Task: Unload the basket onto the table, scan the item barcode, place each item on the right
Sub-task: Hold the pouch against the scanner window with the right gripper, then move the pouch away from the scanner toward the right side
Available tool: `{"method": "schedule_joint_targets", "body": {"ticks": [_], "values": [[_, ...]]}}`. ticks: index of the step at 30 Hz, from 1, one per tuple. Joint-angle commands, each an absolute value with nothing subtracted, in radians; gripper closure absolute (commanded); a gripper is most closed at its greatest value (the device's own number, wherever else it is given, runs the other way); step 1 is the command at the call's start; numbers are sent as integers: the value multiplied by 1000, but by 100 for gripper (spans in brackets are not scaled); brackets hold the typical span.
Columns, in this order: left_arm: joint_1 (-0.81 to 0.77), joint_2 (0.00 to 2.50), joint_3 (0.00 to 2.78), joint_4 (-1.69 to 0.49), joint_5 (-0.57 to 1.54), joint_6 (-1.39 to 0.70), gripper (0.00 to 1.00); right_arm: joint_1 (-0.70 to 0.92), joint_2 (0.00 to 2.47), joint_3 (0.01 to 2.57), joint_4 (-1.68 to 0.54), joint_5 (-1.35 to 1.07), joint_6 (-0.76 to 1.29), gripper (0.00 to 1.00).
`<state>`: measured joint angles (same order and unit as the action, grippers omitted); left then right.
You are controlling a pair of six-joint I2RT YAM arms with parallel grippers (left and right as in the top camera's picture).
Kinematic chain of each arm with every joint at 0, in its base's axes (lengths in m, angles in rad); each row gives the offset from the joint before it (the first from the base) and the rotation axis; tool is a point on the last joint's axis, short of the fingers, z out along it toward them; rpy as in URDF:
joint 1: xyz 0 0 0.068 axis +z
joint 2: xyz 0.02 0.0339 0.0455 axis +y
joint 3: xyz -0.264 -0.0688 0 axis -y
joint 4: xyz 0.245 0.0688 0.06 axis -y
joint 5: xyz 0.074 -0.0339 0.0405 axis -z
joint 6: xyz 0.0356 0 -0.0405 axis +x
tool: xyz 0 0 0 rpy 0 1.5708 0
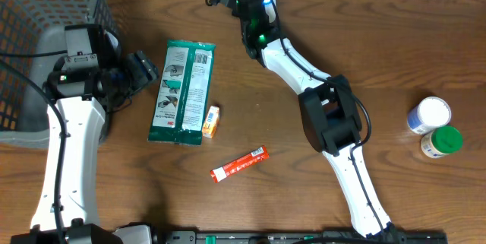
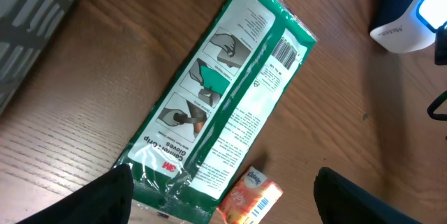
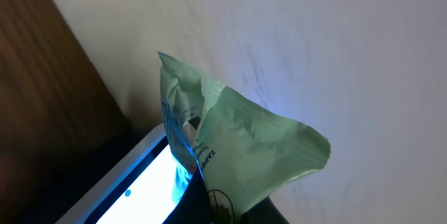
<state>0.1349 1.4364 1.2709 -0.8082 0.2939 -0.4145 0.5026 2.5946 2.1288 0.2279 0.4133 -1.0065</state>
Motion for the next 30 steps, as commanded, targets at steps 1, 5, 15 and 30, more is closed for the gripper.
{"method": "schedule_joint_targets", "body": {"ticks": [1,5,15,30], "values": [[139,1442,1295,-811,303,-404,19,513,2589,2147,221,450,-862,99],[139,1442,1295,-811,303,-404,19,520,2589,2147,208,533,-717,99],[139,1442,1295,-811,303,-404,19,523,2579,2147,288,631,-633,99],[139,1442,1295,-811,303,-404,19,474,2086,2147,-535,406,-186,99]]}}
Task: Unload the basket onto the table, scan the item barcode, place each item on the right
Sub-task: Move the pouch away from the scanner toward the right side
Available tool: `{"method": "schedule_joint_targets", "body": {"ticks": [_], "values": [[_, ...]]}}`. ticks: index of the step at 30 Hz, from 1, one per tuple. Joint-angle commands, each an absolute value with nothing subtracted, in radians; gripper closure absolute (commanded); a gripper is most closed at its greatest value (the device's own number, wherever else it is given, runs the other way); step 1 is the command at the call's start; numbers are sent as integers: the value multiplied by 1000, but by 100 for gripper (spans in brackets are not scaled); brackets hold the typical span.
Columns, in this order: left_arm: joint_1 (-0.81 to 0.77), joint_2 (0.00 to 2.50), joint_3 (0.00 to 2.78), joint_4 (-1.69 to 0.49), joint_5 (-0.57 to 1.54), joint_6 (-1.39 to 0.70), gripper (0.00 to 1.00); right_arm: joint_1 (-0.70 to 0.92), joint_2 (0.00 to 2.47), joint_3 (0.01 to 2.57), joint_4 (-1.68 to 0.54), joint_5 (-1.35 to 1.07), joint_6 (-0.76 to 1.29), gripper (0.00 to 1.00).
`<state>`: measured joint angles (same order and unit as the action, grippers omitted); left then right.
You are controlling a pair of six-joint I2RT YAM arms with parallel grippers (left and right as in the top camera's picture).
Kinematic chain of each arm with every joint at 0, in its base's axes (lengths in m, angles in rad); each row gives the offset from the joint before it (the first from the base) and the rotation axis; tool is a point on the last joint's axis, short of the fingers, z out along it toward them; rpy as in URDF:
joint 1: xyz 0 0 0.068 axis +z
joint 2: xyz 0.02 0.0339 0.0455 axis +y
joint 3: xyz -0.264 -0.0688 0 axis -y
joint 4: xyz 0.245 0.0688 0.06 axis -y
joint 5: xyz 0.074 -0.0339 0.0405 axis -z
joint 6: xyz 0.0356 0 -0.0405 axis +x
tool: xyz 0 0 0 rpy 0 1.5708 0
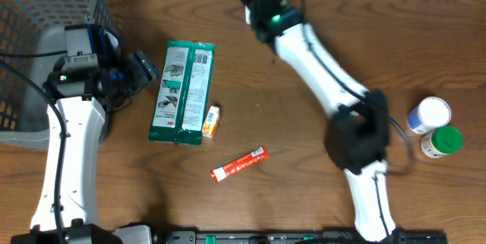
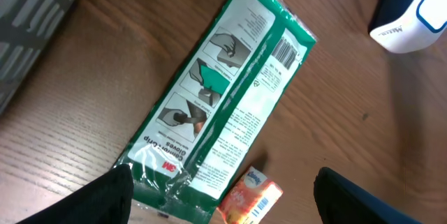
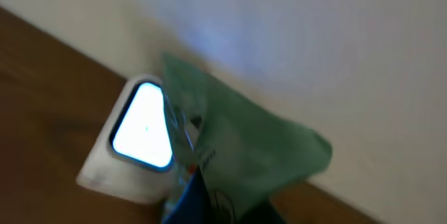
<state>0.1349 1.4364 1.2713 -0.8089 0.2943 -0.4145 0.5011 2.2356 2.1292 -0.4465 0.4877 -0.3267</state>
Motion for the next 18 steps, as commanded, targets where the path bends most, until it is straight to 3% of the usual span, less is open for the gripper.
{"method": "schedule_joint_targets", "body": {"ticks": [1,10,18], "values": [[139,1442,1295,-811,303,-404,19,456,2052,2147,-628,362,-170,99],[139,1442,1295,-811,303,-404,19,194,1951,2146,-1166,-56,-89,99],[139,1442,1295,-811,303,-404,19,-27,2049,2141,-1368,-69,-90,99]]}}
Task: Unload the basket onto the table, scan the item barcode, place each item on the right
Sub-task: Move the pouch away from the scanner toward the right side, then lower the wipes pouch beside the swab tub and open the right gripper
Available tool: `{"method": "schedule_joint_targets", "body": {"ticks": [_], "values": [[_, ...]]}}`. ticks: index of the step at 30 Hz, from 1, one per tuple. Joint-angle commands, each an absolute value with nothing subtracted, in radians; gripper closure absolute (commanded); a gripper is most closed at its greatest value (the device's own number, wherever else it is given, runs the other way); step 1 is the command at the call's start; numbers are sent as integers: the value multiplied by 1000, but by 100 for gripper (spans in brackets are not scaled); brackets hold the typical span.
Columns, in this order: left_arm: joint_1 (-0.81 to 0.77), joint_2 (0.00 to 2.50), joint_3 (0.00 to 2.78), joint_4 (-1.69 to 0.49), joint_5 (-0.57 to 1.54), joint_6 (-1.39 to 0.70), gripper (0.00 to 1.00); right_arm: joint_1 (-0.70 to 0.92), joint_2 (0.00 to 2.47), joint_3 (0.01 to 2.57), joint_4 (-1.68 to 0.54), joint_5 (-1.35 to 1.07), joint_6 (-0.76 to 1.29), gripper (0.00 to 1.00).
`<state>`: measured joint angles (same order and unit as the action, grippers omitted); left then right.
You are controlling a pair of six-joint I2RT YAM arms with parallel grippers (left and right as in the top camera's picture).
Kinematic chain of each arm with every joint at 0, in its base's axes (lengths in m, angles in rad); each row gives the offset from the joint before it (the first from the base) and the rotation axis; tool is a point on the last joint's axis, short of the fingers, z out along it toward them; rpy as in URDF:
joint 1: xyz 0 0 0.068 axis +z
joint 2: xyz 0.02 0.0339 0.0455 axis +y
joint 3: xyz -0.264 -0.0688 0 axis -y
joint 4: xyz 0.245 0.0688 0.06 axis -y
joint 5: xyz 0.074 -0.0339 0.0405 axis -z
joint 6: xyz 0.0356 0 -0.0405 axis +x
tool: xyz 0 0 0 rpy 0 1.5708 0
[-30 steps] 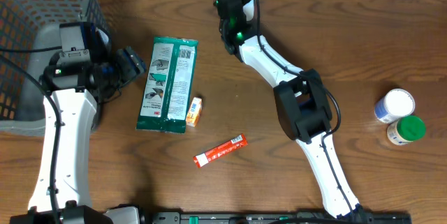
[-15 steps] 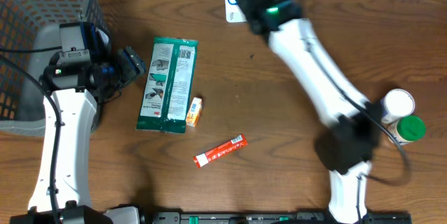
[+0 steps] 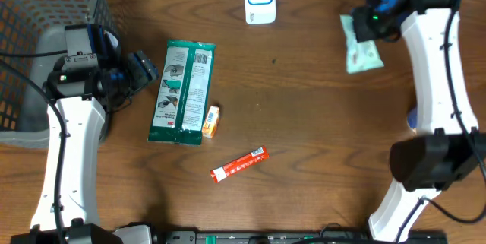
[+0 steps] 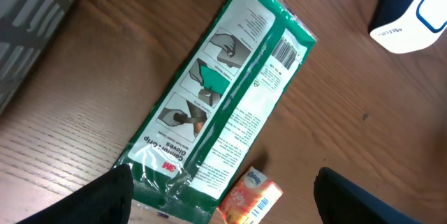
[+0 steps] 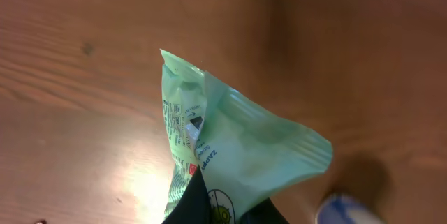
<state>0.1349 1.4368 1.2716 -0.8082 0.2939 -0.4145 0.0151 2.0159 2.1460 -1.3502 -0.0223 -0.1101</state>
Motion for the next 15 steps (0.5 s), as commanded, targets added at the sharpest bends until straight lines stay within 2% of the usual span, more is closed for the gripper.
{"method": "schedule_joint_targets", "body": {"ticks": [1,15], "values": [[139,1442,1295,-811,303,-404,19,-50,2072,2135,-1378,-69,-90,99],[139,1442,1295,-811,303,-404,19,-164,2378,2073,-1244,-41,-90,99]]}}
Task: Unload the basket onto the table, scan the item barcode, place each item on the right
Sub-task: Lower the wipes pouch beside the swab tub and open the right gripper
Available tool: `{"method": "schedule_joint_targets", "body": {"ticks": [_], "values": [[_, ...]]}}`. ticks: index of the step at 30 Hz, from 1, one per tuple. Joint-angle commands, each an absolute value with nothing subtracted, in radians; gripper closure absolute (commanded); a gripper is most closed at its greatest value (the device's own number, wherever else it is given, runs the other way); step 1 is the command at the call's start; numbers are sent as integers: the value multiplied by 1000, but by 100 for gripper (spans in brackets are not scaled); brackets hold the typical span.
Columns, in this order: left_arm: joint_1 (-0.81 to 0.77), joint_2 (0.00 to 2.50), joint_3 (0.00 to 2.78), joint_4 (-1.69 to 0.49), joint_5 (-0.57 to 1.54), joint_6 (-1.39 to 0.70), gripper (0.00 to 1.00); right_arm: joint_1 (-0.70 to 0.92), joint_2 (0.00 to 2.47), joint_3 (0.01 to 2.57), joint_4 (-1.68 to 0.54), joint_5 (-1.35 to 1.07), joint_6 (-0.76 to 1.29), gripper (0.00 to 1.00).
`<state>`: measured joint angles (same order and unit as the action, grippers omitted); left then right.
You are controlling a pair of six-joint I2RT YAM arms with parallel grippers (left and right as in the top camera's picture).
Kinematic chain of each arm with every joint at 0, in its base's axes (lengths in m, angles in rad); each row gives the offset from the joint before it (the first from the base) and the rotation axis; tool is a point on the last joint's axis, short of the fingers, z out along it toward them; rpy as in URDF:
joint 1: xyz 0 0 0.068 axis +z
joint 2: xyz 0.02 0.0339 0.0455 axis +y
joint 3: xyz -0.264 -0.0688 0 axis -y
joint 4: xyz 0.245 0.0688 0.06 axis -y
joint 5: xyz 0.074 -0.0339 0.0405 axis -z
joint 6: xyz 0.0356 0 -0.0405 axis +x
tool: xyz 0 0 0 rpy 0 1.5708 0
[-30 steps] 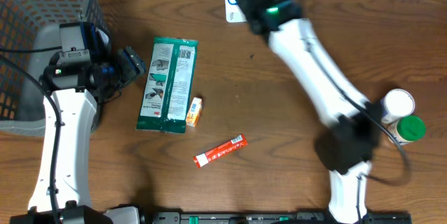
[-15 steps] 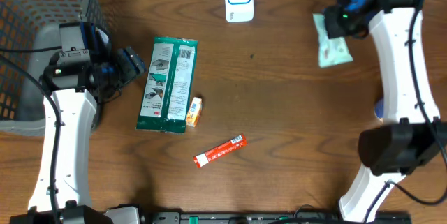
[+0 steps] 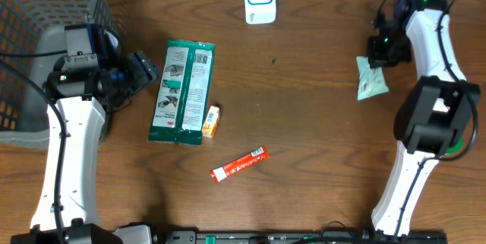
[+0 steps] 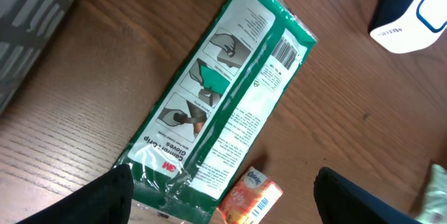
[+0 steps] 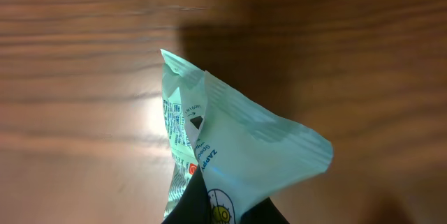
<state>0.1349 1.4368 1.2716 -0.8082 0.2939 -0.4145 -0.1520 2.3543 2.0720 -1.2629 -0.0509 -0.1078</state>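
My right gripper (image 3: 382, 52) is shut on a pale green wipes packet (image 3: 372, 79), held low over the right side of the table. In the right wrist view the packet (image 5: 237, 140) rises crumpled out of the jaws of that gripper (image 5: 223, 208) above bare wood. The white barcode scanner stands at the table's back edge, far to the left of the packet. My left gripper (image 3: 144, 69) is open beside a green 3M glove pack (image 3: 183, 90), its two fingers framing the pack (image 4: 223, 91).
A small orange Kleenex pack (image 3: 210, 121) lies against the glove pack. A red tube (image 3: 238, 163) lies nearer the front. A grey mesh basket (image 3: 45, 16) fills the back left corner. The scanner (image 4: 412, 15) also shows at the left wrist view's top right.
My right gripper, still holding the green packet, has moved a little right and toward the front. The packet now appears at the edge of the left wrist view. My left arm is unchanged.
The green packet was first held right against the lit scanner at the back edge. Then it was a little off the scanner. Then it was far over at the right side of the table, where it still is, somewhat nearer the front. My left gripper stayed open by the glove pack.
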Motion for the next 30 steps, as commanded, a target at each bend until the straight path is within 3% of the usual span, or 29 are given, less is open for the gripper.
{"method": "schedule_joint_targets", "body": {"ticks": [1,2,3,4,30], "values": [[139,1442,1295,-811,303,-404,19,-166,2386,2073,-1236,-28,-90,99],[139,1442,1295,-811,303,-404,19,-167,2389,2073,-1230,-8,-90,99],[139,1442,1295,-811,303,-404,19,-167,2390,2073,-1222,37,-90,35],[139,1442,1295,-811,303,-404,19,-167,2387,2074,-1222,53,-90,4],[139,1442,1295,-811,303,-404,19,-153,2361,2270,-1454,256,-128,1]]}}
